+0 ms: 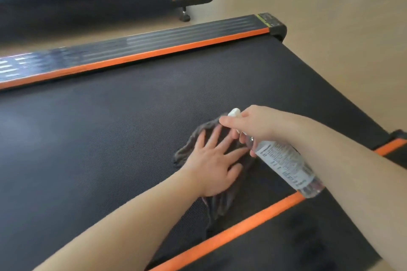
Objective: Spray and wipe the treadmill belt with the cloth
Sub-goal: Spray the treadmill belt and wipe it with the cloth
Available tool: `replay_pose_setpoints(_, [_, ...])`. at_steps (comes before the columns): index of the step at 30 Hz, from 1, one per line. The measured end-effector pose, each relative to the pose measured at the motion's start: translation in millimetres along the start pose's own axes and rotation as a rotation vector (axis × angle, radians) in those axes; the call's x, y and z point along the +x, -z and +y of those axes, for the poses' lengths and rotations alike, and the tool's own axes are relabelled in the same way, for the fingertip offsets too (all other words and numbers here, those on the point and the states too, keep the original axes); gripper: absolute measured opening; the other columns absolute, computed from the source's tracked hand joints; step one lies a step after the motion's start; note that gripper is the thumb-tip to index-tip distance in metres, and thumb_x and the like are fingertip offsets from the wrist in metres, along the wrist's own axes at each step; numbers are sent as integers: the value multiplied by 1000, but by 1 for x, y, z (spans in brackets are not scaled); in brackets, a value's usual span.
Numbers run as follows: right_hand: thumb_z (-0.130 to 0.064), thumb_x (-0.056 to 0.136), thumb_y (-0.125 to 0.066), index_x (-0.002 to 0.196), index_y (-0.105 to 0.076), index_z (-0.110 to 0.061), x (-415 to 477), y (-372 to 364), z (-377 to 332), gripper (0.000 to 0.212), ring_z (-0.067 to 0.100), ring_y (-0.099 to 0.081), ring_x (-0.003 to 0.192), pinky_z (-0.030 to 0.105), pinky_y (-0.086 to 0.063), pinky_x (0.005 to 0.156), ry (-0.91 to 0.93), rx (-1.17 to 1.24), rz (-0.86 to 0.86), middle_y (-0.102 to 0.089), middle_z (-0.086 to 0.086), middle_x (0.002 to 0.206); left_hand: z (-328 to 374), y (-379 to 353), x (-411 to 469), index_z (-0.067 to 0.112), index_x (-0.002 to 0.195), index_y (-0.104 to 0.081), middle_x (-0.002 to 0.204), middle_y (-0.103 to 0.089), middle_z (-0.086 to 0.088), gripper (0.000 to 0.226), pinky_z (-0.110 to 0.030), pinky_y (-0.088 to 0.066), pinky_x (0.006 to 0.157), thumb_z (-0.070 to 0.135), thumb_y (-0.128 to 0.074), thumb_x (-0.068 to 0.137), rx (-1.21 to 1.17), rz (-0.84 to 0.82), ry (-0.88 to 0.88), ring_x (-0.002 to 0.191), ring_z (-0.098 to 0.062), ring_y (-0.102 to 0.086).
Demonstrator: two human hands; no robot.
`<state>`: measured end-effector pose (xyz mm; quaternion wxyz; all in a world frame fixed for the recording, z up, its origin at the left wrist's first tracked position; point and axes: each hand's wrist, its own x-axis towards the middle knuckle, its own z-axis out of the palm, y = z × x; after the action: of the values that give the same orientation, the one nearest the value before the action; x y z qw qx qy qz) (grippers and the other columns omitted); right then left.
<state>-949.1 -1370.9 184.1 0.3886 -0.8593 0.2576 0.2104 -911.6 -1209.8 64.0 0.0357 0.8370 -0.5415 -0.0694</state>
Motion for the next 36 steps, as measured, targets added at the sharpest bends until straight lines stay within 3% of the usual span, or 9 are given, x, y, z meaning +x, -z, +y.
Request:
replay_pose_setpoints(4, [-73, 89, -56, 80, -71, -6, 7, 25, 8, 69, 26, -77, 61, 27, -56, 54, -99, 7, 52, -70, 10, 72, -82, 18, 31, 53, 155, -13, 171, 2, -2, 57, -77, 4, 111, 61, -21, 99, -113, 28, 725, 154, -42, 8])
replay_pose_setpoints(9, [-75, 89, -53, 83, -74, -6, 24, 34, 20, 72, 27, -78, 63, 31, -58, 60, -75, 219, 145, -77, 12, 87, -121, 31, 50, 50, 158, -5, 171, 8, -2, 60, -79, 9, 109, 59, -13, 100, -150, -29, 920, 153, -43, 14])
replay_pose_setpoints(18, [-71, 88, -60, 93, -77, -8, 39, 54, 25, 66, 32, -76, 65, 41, -64, 67, -134, 451, 80, -76, 17, 104, -13, 18, 75, 44, 158, -20, 170, -7, 11, 55, -63, 4, 119, 49, -22, 103, 65, -90, -322, 157, -26, 6])
replay_pose_setpoints(20, [-70, 88, -61, 93, -77, -7, 44, 54, 36, 65, 32, -76, 66, 41, -64, 66, -125, 502, 89, -77, 16, 100, -37, 18, 85, 46, 158, -17, 171, -6, 10, 58, -57, 2, 123, 55, -15, 101, 78, -81, -310, 157, -25, 3])
replay_pose_setpoints(24, [-68, 90, -61, 95, -77, -6, 44, 54, 60, 63, 32, -72, 66, 41, -59, 66, -132, 699, 2, -76, 14, 95, -117, 26, 110, 48, 158, -9, 171, 1, 7, 59, -64, -1, 121, 60, -14, 101, 26, -20, 510, 157, -31, 4])
replay_pose_setpoints(26, [-67, 91, -61, 95, -76, -6, 45, 54, 76, 62, 31, -69, 64, 40, -58, 66, -135, 805, -2, -74, 14, 89, -127, 30, 121, 46, 160, -5, 171, 4, 4, 61, -67, 2, 120, 60, -13, 101, -38, -34, 703, 156, -34, 8])
replay_pose_setpoints(28, [-66, 91, -62, 95, -75, -5, 47, 54, 84, 62, 32, -67, 61, 39, -58, 64, -154, 862, 15, -71, 15, 85, -107, 29, 128, 46, 159, -4, 171, 2, 4, 60, -69, 1, 118, 59, -12, 101, 4, -39, 598, 156, -36, 7])
replay_pose_setpoints(33, [-65, 89, -66, 83, -72, -6, 42, 56, 82, 60, 30, -68, 56, 34, -57, 56, -195, 810, 85, -68, 13, 77, -5, 10, 137, 36, 151, -42, 165, -29, 4, 56, -68, -15, 117, 50, -20, 101, 114, 15, -298, 155, -33, -17])
replay_pose_setpoints(36, [-68, 89, -64, 74, -71, -3, 41, 60, 87, 66, 32, -74, 60, 36, -59, 60, -188, 709, 146, -74, 11, 77, 4, 12, 149, 39, 150, -43, 167, -23, 10, 53, -63, -8, 122, 53, -22, 103, 23, -29, -442, 157, -24, -5])
